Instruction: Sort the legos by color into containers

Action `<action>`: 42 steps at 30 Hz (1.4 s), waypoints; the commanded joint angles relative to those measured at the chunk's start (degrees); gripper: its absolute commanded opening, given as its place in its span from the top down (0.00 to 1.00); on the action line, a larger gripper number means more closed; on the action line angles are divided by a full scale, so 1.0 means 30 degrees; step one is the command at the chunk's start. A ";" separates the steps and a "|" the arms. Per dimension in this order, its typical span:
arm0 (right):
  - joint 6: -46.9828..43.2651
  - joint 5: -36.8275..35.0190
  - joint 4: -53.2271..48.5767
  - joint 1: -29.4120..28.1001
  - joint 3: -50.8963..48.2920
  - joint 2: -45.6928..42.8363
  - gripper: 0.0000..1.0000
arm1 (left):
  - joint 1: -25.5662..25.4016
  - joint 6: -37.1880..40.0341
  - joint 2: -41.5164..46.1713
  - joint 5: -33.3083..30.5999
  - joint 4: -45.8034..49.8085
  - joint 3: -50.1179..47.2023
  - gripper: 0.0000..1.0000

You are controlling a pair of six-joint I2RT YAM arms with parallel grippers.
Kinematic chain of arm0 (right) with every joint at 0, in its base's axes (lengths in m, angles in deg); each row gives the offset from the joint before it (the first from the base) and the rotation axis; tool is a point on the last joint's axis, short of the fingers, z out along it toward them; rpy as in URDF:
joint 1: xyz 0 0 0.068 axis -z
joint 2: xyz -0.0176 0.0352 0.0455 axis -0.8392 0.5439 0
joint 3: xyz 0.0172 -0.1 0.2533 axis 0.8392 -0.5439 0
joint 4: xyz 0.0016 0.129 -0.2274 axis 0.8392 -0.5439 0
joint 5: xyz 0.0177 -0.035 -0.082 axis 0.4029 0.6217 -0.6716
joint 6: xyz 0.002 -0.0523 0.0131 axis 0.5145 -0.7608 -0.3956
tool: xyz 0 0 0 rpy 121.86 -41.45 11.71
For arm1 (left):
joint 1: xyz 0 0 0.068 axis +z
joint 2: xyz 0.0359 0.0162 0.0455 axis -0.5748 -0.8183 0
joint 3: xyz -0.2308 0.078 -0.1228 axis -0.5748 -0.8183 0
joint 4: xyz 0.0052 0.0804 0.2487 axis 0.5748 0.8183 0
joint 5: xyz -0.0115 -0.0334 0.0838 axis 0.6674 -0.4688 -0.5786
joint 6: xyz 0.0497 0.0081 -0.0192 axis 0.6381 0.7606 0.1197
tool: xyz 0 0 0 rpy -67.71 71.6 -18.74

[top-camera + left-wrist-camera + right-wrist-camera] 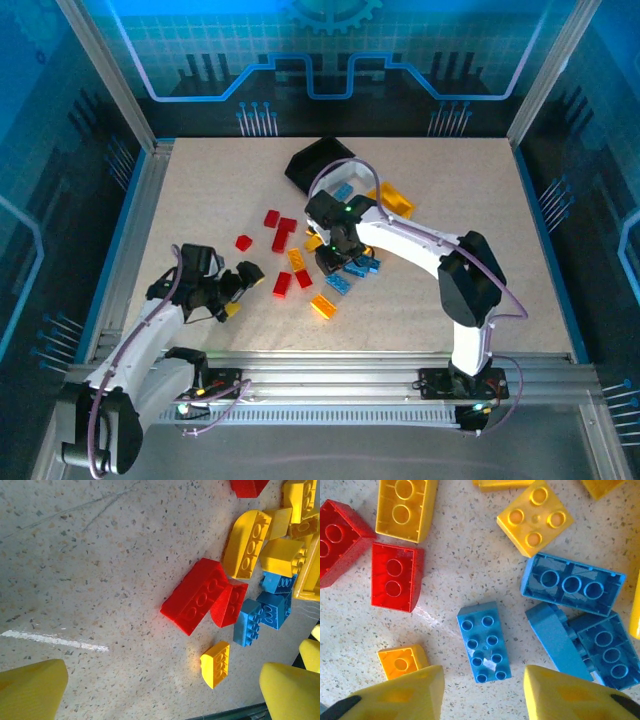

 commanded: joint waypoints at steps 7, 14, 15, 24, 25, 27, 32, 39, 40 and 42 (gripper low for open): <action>-0.0559 0.0135 -0.0747 -0.0188 -0.0739 0.1344 0.37 | 0.0173 0.0123 0.0090 -0.0020 0.0276 -0.0313 0.01; -0.0647 0.0122 -0.0321 -0.0205 -0.1311 0.2053 0.33 | 0.0199 0.0292 -0.0413 -0.0006 0.0271 0.0031 0.01; -0.0650 0.0169 -0.0234 -0.0219 -0.1385 0.2119 0.33 | 0.0199 0.0313 -0.0476 -0.0013 0.0271 0.0066 0.01; -0.0797 0.0165 -0.0012 -0.0456 -0.1293 0.3003 0.33 | 0.0199 0.0189 -0.0503 -0.0076 0.0213 -0.0076 0.01; -0.0797 0.0106 0.0043 -0.0432 -0.1283 0.3117 0.33 | 0.0199 0.0166 -0.0508 -0.0061 0.0205 -0.0079 0.01; -0.0790 -0.0051 0.0069 -0.0482 -0.1231 0.3334 0.34 | 0.0199 0.0152 -0.0506 -0.0075 0.0161 -0.0106 0.01; -0.0962 -0.0761 -0.0120 -0.0773 -0.0890 0.3826 0.38 | 0.0199 0.0122 -0.0564 0.0027 0.0095 -0.0192 0.01; -0.0805 -0.1165 -0.0189 -0.1319 -0.0903 0.3907 0.48 | 0.0199 0.0241 -0.0564 0.0119 0.0155 -0.0224 0.01; -0.0724 -0.1186 -0.0187 -0.1380 -0.0924 0.3915 0.49 | 0.0199 0.0269 -0.0579 0.0135 0.0154 -0.0225 0.01; -0.0599 -0.1307 -0.0242 -0.1521 -0.0897 0.3871 0.51 | 0.0206 0.0327 -0.0553 0.0161 0.0183 -0.0211 0.01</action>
